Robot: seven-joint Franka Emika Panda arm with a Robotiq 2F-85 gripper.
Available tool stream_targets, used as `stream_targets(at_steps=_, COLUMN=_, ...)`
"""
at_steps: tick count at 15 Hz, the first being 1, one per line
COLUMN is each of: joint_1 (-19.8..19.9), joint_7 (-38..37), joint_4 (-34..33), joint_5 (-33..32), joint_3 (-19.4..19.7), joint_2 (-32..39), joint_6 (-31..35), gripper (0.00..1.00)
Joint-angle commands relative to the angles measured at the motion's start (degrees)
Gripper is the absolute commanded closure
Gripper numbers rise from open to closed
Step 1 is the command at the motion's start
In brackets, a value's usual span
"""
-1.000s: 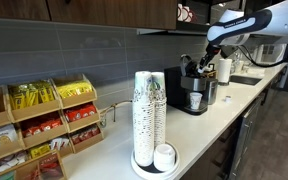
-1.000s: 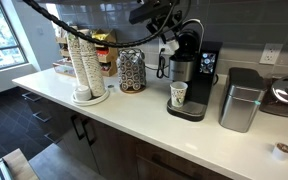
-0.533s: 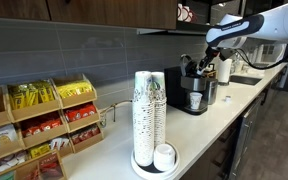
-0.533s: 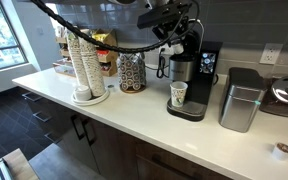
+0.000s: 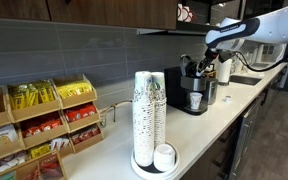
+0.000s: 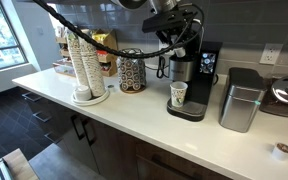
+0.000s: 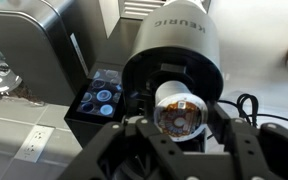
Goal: Pick up the coffee capsule on the left and put it in the coffee machine
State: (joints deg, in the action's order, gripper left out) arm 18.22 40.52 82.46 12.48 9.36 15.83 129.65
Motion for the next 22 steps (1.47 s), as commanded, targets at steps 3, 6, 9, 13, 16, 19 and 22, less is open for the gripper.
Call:
stream_targets(at_steps=3, joint_1=2.0, joint_7=2.5, joint_4=-2.6, joint_5=1.6, joint_3=-1.6, joint_2=1.9, joint_6=-3.2, gripper=0.7)
stream_targets(at_steps=6, joint_1=2.2, joint_7=2.7, joint_4=-3.2, joint_5=1.0, joint_3=-1.6, joint_2=2.4, joint_6=-3.6, gripper=0.7)
stream_targets(at_steps=9, joint_1=2.4, joint_7=3.1, joint_4=-3.5, joint_5=1.4, joint_3=-1.8, joint_2=2.7, joint_6=-4.2, gripper=0.7)
stream_targets(at_steps=13, joint_1=2.3, joint_7=3.8, joint_4=-3.9, joint_5=0.6, joint_3=-1.9, joint_2=3.3, joint_6=-4.7, gripper=0.7)
stream_targets(at_steps=16, joint_1=2.3, joint_7=4.4, joint_4=-4.9, joint_5=0.1, joint_3=-1.9, joint_2=3.8, joint_6=-5.5, gripper=0.7)
stream_targets(at_steps=19, joint_1=2.3, joint_7=4.5, joint_4=-6.1, joint_5=-0.8, joint_3=-1.7, joint_2=4.4, joint_6=-6.7, gripper=0.7)
stream_targets(at_steps=22, joint_1=2.4, joint_7=4.9, joint_4=-7.1, joint_5=-1.0, joint_3=-1.7, joint_2=4.9, joint_6=-7.9, gripper=0.7)
